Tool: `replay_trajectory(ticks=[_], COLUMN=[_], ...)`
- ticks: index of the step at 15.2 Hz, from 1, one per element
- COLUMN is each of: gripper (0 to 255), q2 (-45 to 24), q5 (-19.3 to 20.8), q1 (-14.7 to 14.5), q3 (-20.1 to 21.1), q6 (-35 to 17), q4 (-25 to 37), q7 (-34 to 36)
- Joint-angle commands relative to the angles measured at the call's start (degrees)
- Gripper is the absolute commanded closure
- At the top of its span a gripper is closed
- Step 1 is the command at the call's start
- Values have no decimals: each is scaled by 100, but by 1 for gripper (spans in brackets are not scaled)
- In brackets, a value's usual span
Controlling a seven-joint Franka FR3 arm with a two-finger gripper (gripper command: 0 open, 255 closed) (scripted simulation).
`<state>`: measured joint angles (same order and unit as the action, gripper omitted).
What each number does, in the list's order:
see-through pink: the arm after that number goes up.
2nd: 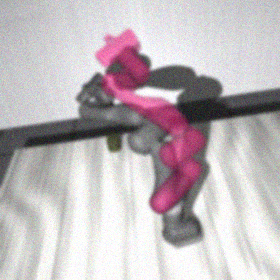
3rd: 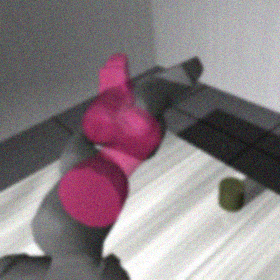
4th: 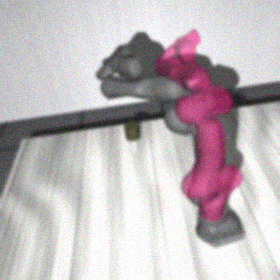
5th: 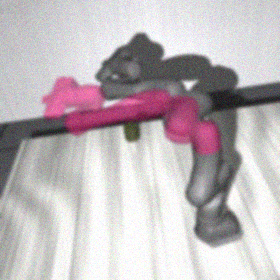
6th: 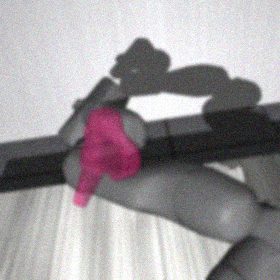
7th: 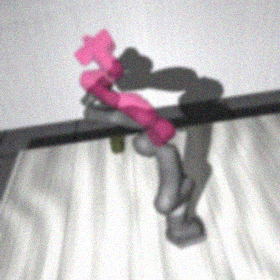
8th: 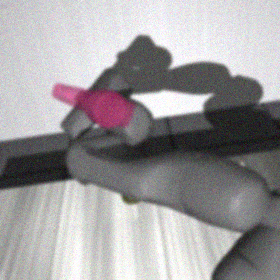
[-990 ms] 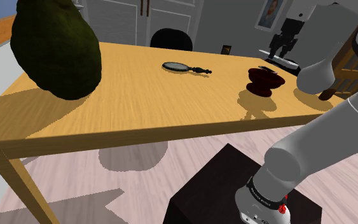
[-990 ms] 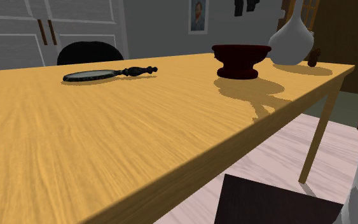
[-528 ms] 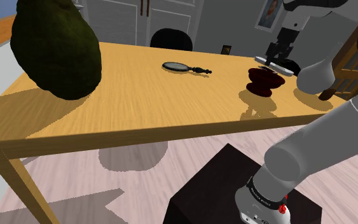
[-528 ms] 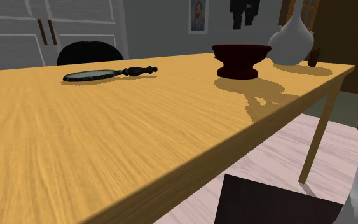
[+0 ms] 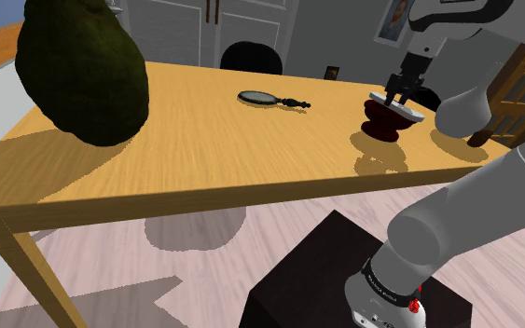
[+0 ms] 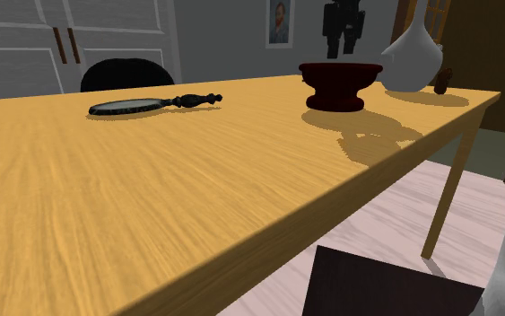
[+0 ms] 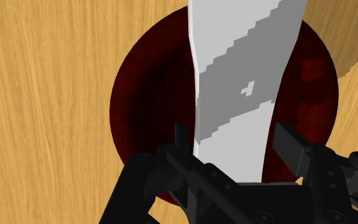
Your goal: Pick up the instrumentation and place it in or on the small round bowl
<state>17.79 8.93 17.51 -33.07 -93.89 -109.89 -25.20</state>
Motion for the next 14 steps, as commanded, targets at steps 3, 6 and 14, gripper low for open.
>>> replay_trajectory(ticks=[3,6,14], gripper=[255,0,0], q2=[1,2,-148], q5=[1,0,-82], q1=[1,0,-37], q3=[-1,0,3], q6=[-22,-19,553], q4=[-19,-17,691], q7=[1,3,-67])
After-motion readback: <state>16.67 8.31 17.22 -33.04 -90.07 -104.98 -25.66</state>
